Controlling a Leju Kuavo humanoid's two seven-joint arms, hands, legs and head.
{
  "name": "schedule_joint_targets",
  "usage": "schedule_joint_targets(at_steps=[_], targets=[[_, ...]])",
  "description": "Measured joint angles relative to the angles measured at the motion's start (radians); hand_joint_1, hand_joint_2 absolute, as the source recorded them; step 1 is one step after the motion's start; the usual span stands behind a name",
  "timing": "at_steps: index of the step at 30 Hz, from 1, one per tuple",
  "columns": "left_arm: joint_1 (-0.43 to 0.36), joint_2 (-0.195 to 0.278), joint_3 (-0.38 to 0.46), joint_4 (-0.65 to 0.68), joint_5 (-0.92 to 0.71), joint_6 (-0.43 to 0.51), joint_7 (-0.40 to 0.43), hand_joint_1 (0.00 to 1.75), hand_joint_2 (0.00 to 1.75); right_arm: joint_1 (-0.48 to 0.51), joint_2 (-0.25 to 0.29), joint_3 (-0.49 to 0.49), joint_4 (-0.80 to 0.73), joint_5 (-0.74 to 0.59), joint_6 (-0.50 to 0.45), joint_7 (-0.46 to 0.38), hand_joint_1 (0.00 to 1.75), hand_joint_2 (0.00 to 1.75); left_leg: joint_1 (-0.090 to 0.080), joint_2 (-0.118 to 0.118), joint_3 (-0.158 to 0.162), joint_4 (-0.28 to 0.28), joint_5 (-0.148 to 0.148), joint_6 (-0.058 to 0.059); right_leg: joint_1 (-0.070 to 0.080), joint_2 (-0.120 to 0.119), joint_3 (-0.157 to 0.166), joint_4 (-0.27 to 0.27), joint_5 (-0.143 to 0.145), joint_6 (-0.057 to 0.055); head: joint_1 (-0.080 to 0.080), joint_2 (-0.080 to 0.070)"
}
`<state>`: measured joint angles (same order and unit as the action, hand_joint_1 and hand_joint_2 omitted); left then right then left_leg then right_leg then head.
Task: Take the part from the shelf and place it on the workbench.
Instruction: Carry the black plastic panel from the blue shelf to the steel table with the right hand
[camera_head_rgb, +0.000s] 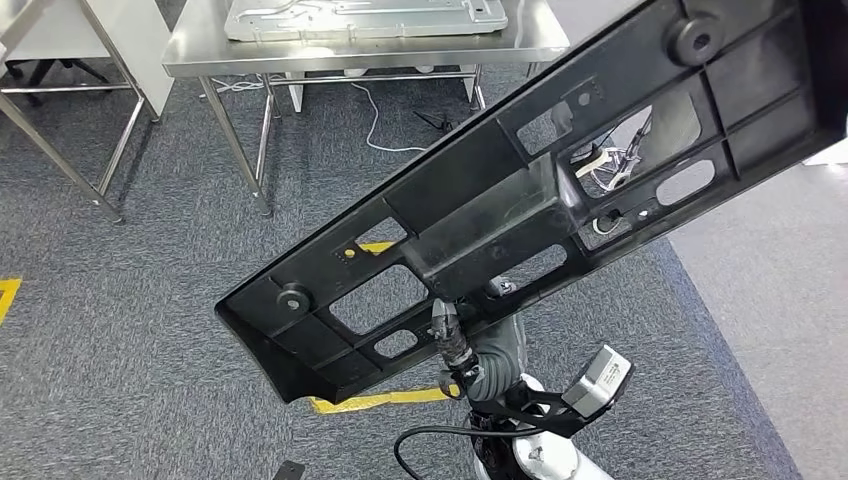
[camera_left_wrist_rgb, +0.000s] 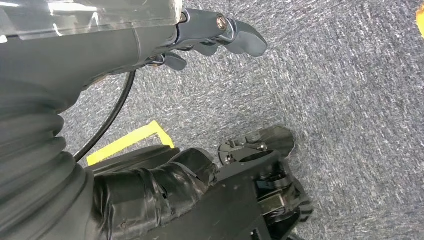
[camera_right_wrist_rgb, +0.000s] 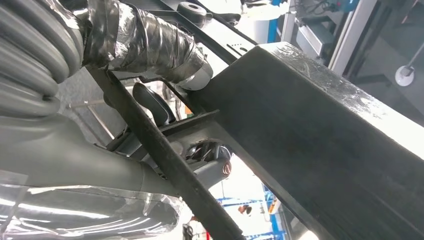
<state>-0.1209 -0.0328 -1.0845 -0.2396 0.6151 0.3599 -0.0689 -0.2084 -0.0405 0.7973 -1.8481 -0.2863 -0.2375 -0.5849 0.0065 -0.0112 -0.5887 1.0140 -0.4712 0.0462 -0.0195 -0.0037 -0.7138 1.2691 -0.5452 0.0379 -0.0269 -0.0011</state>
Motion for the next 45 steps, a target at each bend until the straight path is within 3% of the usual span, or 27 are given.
schedule_joint_targets(at_steps=[2, 4, 9, 10, 12, 14, 15, 16, 18, 19, 21, 25, 27, 29, 30, 31, 33, 34, 36, 39, 41, 44, 45], targets=[[0.002, 0.0, 0.0, 0.0, 0.0, -0.001, 0.0, 0.0, 1.75, 0.003, 0.0, 0.0, 0.002, -0.001, 0.004, -0.006, 1.75, 1.75, 0.0, -0.005, 0.011, 0.003, -0.011, -0.005, 0.001, 0.002, 0.048, -0.119, 0.077, -0.007, 0.0, 0.0], [0.001, 0.0, 0.0, 0.0, 0.0, -0.002, 0.0, 0.0, 1.75, 0.002, 0.0, 0.0, 0.003, -0.001, 0.007, -0.009, 1.75, 1.75, -0.004, -0.009, 0.016, 0.009, -0.02, -0.014, 0.005, 0.004, 0.088, -0.208, 0.106, -0.013, -0.001, 0.0], [-0.001, 0.0, 0.0, 0.0, 0.0, -0.003, 0.0, 0.0, 1.75, 0.003, 0.0, 0.0, 0.004, -0.001, 0.009, -0.01, 1.75, 1.75, -0.006, -0.01, 0.014, 0.011, -0.023, -0.02, 0.008, 0.005, 0.098, -0.23, 0.097, -0.017, -0.002, 0.0], [0.0, 0.0, 0.0, 0.0, 0.001, -0.003, 0.0, 0.0, 1.75, 0.003, 0.0, 0.0, 0.005, -0.001, 0.01, -0.011, 1.75, 1.75, -0.005, -0.009, 0.013, 0.017, -0.028, -0.026, 0.006, 0.004, 0.104, -0.235, 0.095, -0.022, -0.002, 0.0], [0.0, 0.001, 0.0, 0.0, 0.002, -0.004, 0.001, 0.0, 1.75, 0.002, 0.001, 0.0, 0.009, -0.002, 0.014, -0.013, 1.75, 1.75, -0.001, -0.003, -0.04, 0.115, -0.069, -0.044, 0.002, -0.002, 0.119, -0.242, 0.087, -0.041, -0.005, 0.0], [0.001, 0.002, 0.0, 0.0, 0.003, -0.004, 0.001, 0.0, 1.75, 0.001, 0.001, 0.0, 0.014, -0.002, 0.017, -0.013, 1.75, 1.75, 0.003, 0.002, -0.12, 0.244, -0.105, -0.056, 0.001, -0.007, 0.135, -0.246, 0.076, -0.052, -0.007, 0.0], [0.003, 0.002, 0.0, 0.0, 0.003, -0.004, 0.001, 0.0, 1.75, 0.001, 0.001, 0.0, 0.016, -0.003, 0.018, -0.013, 1.75, 1.75, 0.004, 0.003, -0.137, 0.259, -0.093, -0.058, 0.001, -0.008, 0.141, -0.245, 0.07, -0.052, -0.007, 0.0], [0.005, 0.002, 0.0, 0.0, 0.003, -0.004, 0.001, 0.0, 1.75, 0.002, 0.001, 0.0, 0.018, -0.003, 0.018, -0.013, 1.75, 1.75, 0.005, 0.003, -0.138, 0.24, -0.065, -0.057, 0.001, -0.008, 0.148, -0.244, 0.064, -0.051, -0.007, 0.0], [0.005, 0.003, 0.0, 0.0, 0.004, -0.005, 0.001, 0.0, 1.75, 0.002, 0.001, 0.0, 0.021, -0.003, 0.019, -0.013, 1.75, 1.75, 0.004, 0.007, -0.096, 0.129, 0.009, -0.051, 0.0, -0.008, 0.165, -0.243, 0.05, -0.046, -0.007, 0.0], [0.004, 0.004, 0.0, 0.0, 0.005, -0.005, 0.001, 0.0, 1.75, 0.001, 0.001, 0.0, 0.021, -0.003, 0.019, -0.013, 1.75, 1.75, 0.001, 0.009, -0.069, 0.072, 0.028, -0.046, 0.002, -0.008, 0.171, -0.242, 0.043, -0.042, -0.007, 0.0], [0.002, 0.006, 0.0, 0.0, 0.008, -0.006, 0.001, 0.0, 1.75, 0.0, 0.001, 0.0, 0.023, -0.004, 0.019, -0.014, 1.75, 1.75, -0.005, 0.01, -0.042, 0.016, 0.029, -0.035, 0.003, -0.01, 0.179, -0.244, 0.038, -0.029, -0.007, 0.0], [0.005, 0.007, -0.001, 0.0, 0.011, -0.008, 0.0, 0.0, 1.75, 0.0, 0.001, 0.0, 0.026, -0.005, 0.021, -0.014, 1.75, 1.75, -0.003, 0.001, -0.01, -0.008, 0.018, -0.01, 0.001, -0.009, 0.176, -0.209, 0.03, -0.005, -0.004, 0.0], [0.004, 0.007, -0.001, 0.0, 0.012, -0.009, -0.001, 0.0, 1.75, -0.001, 0.001, 0.0, 0.026, -0.005, 0.021, -0.014, 1.75, 1.75, -0.001, 0.001, 0.007, -0.013, 0.011, 0.0, -0.001, -0.004, 0.122, -0.112, -0.008, 0.0, 0.001, 0.0], [0.005, 0.007, -0.001, 0.0, 0.012, -0.01, -0.002, 0.0, 1.75, 0.002, 0.001, 0.0, 0.027, -0.005, 0.022, -0.014, 1.75, 1.75, -0.001, -0.001, 0.017, -0.013, 0.001, 0.005, -0.001, -0.001, 0.042, -0.003, -0.048, 0.003, 0.005, 0.0], [0.007, 0.007, -0.001, 0.0, 0.012, -0.01, -0.002, 0.0, 1.75, 0.004, 0.001, 0.0, 0.027, -0.006, 0.022, -0.014, 1.75, 1.75, -0.001, -0.002, 0.023, -0.013, -0.006, 0.004, -0.002, -0.001, 0.017, 0.016, -0.048, 0.004, 0.006, 0.0], [0.008, 0.007, -0.001, 0.0, 0.012, -0.01, -0.002, 0.0, 1.75, 0.005, 0.0, 0.0, 0.027, -0.006, 0.022, -0.014, 1.75, 1.75, 0.0, -0.004, 0.031, -0.012, -0.013, 0.002, -0.003, -0.001, 0.01, 0.002, -0.027, 0.005, 0.006, 0.0], [0.01, 0.007, -0.001, 0.0, 0.012, -0.01, -0.002, 0.0, 1.75, 0.006, 0.0, 0.0, 0.028, -0.006, 0.022, -0.014, 1.75, 1.75, 0.001, -0.008, 0.049, -0.01, -0.03, -0.005, -0.007, -0.001, 0.036, -0.108, 0.063, 0.007, 0.008, 0.0], [0.009, 0.007, -0.001, 0.0, 0.012, -0.011, -0.002, 0.0, 1.75, 0.005, 0.0, 0.0, 0.028, -0.006, 0.022, -0.014, 1.75, 1.75, 0.0, -0.009, 0.056, -0.008, -0.039, -0.011, -0.006, 0.0, 0.053, -0.166, 0.091, 0.005, 0.008, 0.0], [0.009, 0.007, -0.001, 0.0, 0.013, -0.011, -0.002, 0.0, 1.75, 0.006, 0.001, 0.0, 0.029, -0.008, 0.024, -0.014, 1.75, 1.75, -0.001, -0.011, 0.062, -0.006, -0.051, -0.023, -0.002, 0.002, 0.07, -0.225, 0.11, -0.007, 0.01, 0.0], [0.009, 0.007, -0.001, 0.0, 0.014, -0.012, -0.003, 0.0, 1.75, 0.007, 0.001, 0.0, 0.03, -0.011, 0.029, -0.014, 1.75, 1.75, -0.001, -0.009, 0.07, 0.007, -0.058, -0.036, -0.001, 0.003, 0.087, -0.231, 0.102, -0.032, 0.011, 0.0], [0.006, 0.008, -0.001, 0.0, 0.014, -0.011, -0.004, 0.0, 1.75, 0.006, 0.002, 0.0, 0.03, -0.011, 0.031, -0.015, 1.75, 1.75, 0.001, -0.004, 0.037, 0.077, -0.066, -0.044, -0.003, 0.002, 0.108, -0.235, 0.091, -0.044, 0.009, 0.0], [0.006, 0.008, -0.001, 0.0, 0.014, -0.011, -0.004, 0.0, 1.75, 0.006, 0.003, 0.0, 0.03, -0.011, 0.032, -0.015, 1.75, 1.75, 0.003, 0.002, -0.09, 0.256, -0.125, -0.056, -0.001, 0.0, 0.131, -0.237, 0.071, -0.053, 0.006, 0.0], [0.008, 0.008, -0.001, 0.0, 0.015, -0.011, -0.004, 0.0, 1.75, 0.006, 0.003, 0.0, 0.031, -0.011, 0.033, -0.015, 1.75, 1.75, 0.003, 0.003, -0.123, 0.288, -0.142, -0.056, 0.0, 0.001, 0.141, -0.237, 0.062, -0.053, 0.006, 0.0]])
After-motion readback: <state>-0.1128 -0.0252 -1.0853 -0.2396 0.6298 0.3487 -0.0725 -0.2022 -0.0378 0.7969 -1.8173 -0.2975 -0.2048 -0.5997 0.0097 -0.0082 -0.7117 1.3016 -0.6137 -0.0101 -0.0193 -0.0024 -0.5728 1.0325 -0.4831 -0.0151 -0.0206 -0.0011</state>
